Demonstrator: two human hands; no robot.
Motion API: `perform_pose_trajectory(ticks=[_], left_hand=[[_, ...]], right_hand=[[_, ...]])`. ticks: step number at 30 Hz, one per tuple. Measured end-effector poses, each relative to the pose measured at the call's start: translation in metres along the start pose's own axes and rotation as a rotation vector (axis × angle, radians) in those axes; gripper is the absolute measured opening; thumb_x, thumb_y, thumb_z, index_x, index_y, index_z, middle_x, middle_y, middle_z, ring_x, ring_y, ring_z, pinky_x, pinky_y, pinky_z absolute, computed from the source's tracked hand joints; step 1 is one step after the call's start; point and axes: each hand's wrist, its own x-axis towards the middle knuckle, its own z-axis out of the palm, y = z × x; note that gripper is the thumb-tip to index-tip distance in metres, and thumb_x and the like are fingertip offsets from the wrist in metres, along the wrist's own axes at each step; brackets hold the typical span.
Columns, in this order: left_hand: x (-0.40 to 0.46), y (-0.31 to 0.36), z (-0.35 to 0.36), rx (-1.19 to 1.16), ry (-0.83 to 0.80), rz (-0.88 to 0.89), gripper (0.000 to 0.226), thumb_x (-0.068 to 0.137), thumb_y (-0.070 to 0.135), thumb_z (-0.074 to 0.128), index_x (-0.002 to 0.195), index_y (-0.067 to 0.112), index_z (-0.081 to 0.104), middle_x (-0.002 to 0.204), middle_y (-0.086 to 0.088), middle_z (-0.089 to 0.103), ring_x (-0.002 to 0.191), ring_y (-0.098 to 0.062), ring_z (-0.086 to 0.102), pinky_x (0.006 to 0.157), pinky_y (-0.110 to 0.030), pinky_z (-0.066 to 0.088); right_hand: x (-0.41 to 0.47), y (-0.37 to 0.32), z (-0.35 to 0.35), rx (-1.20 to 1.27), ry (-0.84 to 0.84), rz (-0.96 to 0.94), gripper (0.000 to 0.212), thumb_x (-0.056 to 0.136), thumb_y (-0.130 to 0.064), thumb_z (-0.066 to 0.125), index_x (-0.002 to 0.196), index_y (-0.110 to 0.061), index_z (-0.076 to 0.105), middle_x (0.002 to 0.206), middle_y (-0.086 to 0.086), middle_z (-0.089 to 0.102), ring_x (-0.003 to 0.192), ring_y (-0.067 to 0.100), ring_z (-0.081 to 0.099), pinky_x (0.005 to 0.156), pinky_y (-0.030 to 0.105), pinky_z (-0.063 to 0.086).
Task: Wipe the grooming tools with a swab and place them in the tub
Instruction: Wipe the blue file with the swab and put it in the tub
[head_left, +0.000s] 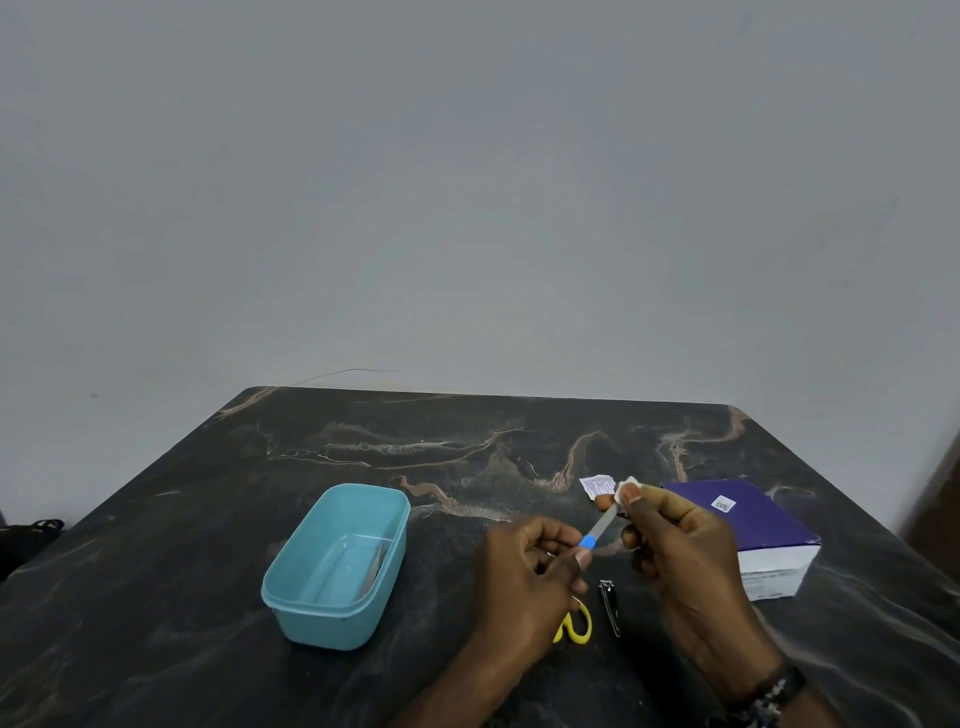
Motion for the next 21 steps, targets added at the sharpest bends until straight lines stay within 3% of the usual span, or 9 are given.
perform_pose_trajectory(ticks=[2,9,15,17,21], left_hand=[[0.001,0.0,-0.002,0.007,0.023,0.001,0.011,0.082,-0.001,0.069,0.081,0.009,0.068,0.056,-0.001,0.066,0.049,-0.012,0.061,0.047,-0.027,0.052],[0.001,0.006,-0.001,-0.026,0.062,0.012,0.01,0.083,-0.001,0.068,0.082,0.008,0.069,0.06,-0.003,0.065,0.051,-0.01,0.058,0.047,-0.027,0.052],[0.008,0.022,-0.012,-0.276,0.294,0.08,0.013,0.082,-0.005,0.068,0.088,0.007,0.066,0.067,-0.006,0.07,0.053,-0.014,0.063,0.047,-0.023,0.052],[0.009,0.025,-0.015,-0.355,0.333,0.08,0.015,0.081,-0.004,0.07,0.092,0.006,0.065,0.069,-0.007,0.071,0.056,-0.016,0.065,0.049,-0.024,0.054],[0.009,0.026,-0.016,-0.442,0.369,0.07,0.021,0.078,-0.005,0.072,0.096,0.005,0.064,0.071,-0.012,0.071,0.056,-0.02,0.065,0.051,-0.028,0.056]], right_hand=[[-0.001,0.0,0.002,-0.008,-0.014,0.001,0.014,0.09,-0.015,0.064,0.087,-0.006,0.075,0.074,0.005,0.075,0.053,0.01,0.047,0.043,0.018,0.037],[-0.002,-0.003,0.002,-0.002,0.034,-0.007,0.018,0.088,-0.015,0.066,0.074,-0.011,0.077,0.054,0.006,0.058,0.054,0.014,0.046,0.05,0.027,0.035],[-0.008,-0.005,0.007,-0.058,-0.087,0.021,0.014,0.088,-0.012,0.065,0.082,-0.002,0.073,0.076,0.011,0.075,0.052,0.009,0.05,0.047,0.02,0.04],[-0.012,-0.003,0.011,-0.072,-0.142,0.034,0.015,0.089,-0.011,0.064,0.082,0.001,0.072,0.077,0.01,0.076,0.049,0.006,0.05,0.045,0.016,0.041],[-0.016,0.002,0.015,-0.111,-0.215,0.06,0.015,0.089,-0.012,0.064,0.083,-0.001,0.072,0.077,0.012,0.076,0.051,0.009,0.051,0.051,0.02,0.043]])
